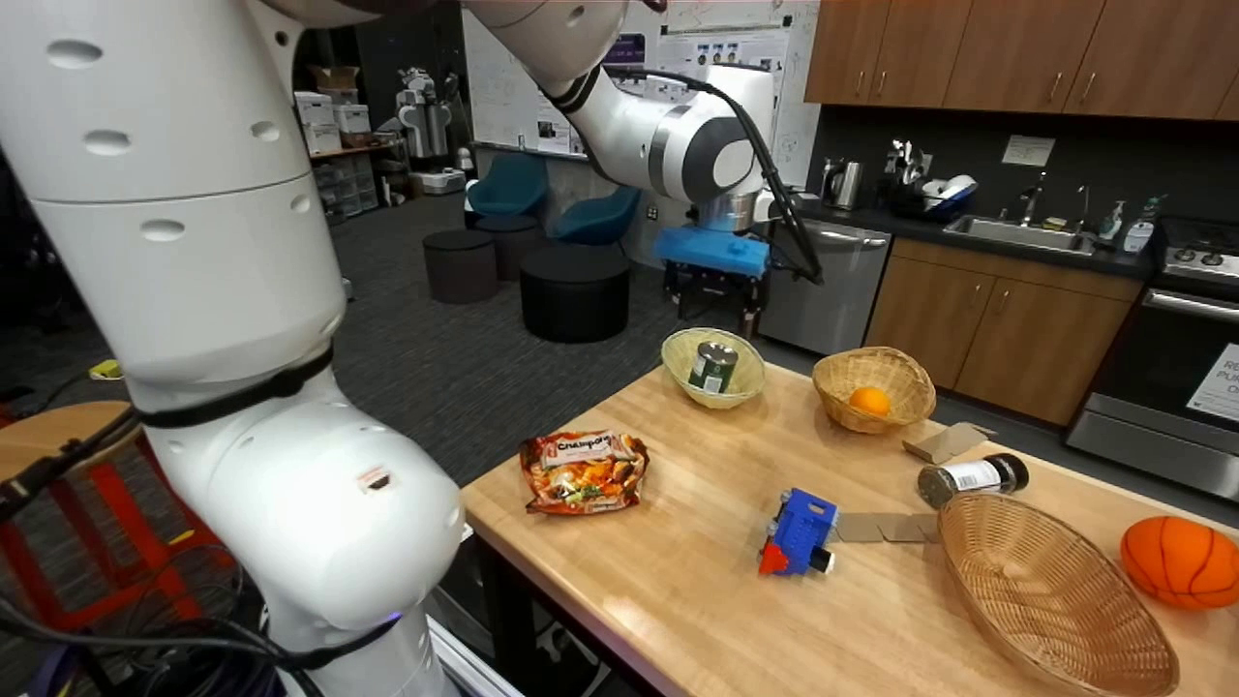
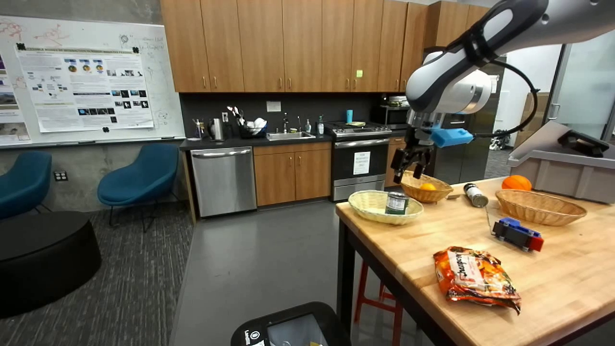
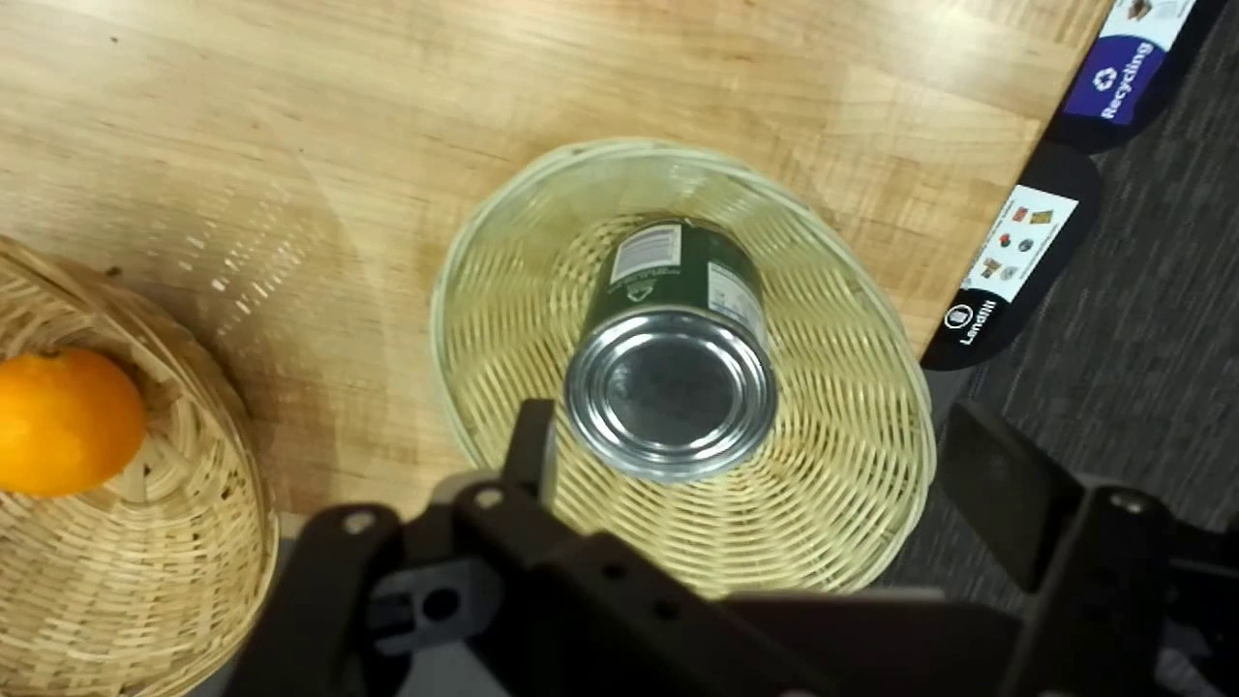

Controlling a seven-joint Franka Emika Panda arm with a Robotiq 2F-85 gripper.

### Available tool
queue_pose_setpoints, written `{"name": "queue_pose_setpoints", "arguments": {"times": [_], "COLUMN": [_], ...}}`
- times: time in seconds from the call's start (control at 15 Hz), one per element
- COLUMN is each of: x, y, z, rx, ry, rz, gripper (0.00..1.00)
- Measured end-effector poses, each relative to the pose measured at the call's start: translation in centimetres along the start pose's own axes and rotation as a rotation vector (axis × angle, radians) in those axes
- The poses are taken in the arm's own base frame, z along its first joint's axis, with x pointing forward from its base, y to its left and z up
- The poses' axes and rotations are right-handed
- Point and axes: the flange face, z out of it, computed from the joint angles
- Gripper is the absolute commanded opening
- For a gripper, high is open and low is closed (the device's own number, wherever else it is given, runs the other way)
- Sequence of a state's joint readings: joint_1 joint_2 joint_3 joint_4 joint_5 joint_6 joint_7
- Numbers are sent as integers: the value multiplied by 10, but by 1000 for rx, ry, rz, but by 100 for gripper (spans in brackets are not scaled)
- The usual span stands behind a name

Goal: Remove the can from the small basket

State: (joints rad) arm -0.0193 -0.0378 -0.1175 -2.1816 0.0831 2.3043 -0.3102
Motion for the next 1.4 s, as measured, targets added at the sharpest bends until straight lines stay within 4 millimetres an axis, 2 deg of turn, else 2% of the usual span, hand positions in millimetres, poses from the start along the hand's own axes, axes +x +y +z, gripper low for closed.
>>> {"name": "queue_pose_setpoints", "arguments": {"times": [0.27, 0.47, 1.13, 1.4], "x": [21, 29, 17, 9], "y": [-13, -19, -4, 5], "z": [3, 9, 50, 59], "rx": [43, 86, 91, 45], "ry": [17, 23, -57, -94], "rz": [4, 21, 53, 41], "gripper": [100, 100, 100, 100]}}
